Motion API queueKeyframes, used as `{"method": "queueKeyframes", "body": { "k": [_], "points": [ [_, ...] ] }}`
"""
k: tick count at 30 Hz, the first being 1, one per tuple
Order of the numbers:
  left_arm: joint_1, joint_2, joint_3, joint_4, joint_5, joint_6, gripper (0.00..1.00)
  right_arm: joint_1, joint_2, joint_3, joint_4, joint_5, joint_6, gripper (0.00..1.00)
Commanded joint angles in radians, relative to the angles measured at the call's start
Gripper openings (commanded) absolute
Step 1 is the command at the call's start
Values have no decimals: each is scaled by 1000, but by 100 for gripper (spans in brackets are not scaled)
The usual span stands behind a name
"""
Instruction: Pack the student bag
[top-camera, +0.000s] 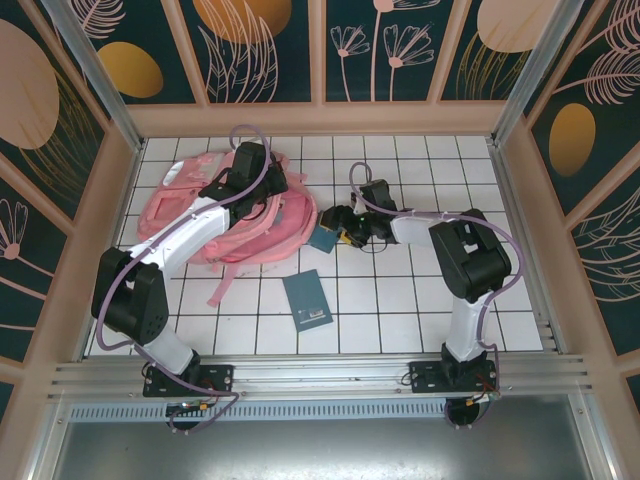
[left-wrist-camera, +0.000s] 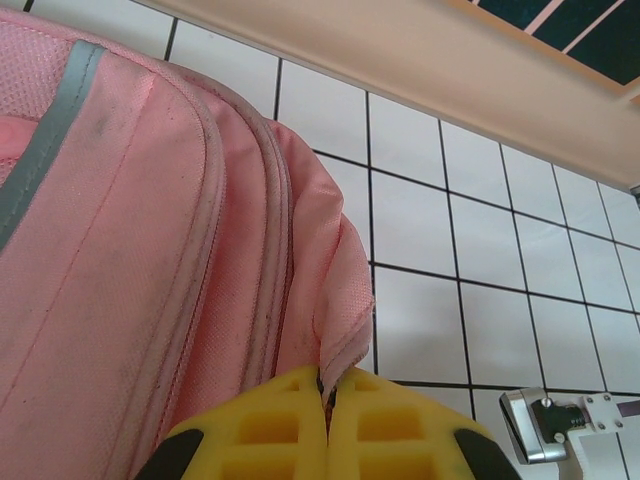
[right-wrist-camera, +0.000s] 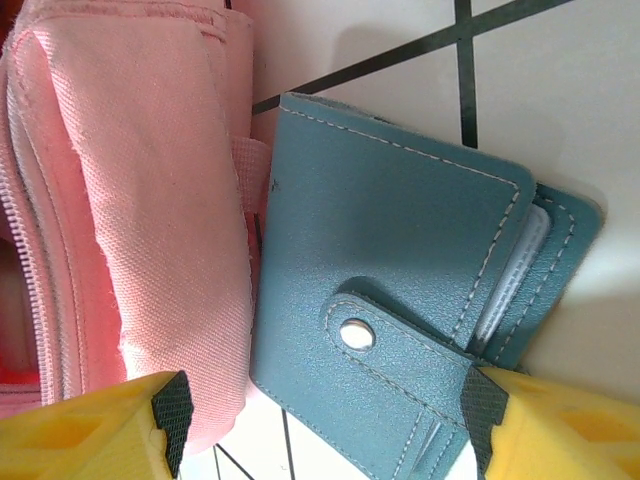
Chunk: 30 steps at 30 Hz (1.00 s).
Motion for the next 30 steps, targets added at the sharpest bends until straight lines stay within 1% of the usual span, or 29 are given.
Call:
{"method": "queueKeyframes", "body": {
  "k": [1,3,6,12,19,22,30],
  "points": [
    [3,-38,-11,6,-26,5,0,8,-18,-21,-65,25,-12,75],
    [3,-40,-11,3,-28,7,0,9,-62,-38,-59,47,-19,75],
    [3,-39,-10,3,-28,10,0,7,-114,-37,-93,75,-41,76],
    [4,-41,-11,9,-30,11,0,7,-139,-56,-113,77,-49,76],
    [3,-46,-17,9,-30,10,0,7,-97,-72,-101,78,-31,76],
    [3,-49,-21,12,-28,11,0,10,-76,-79,-74,51,-19,76],
    [3,-50,-34,24,-8,2,0,22,17,16,-103,51,-21,76]
  ]
}}
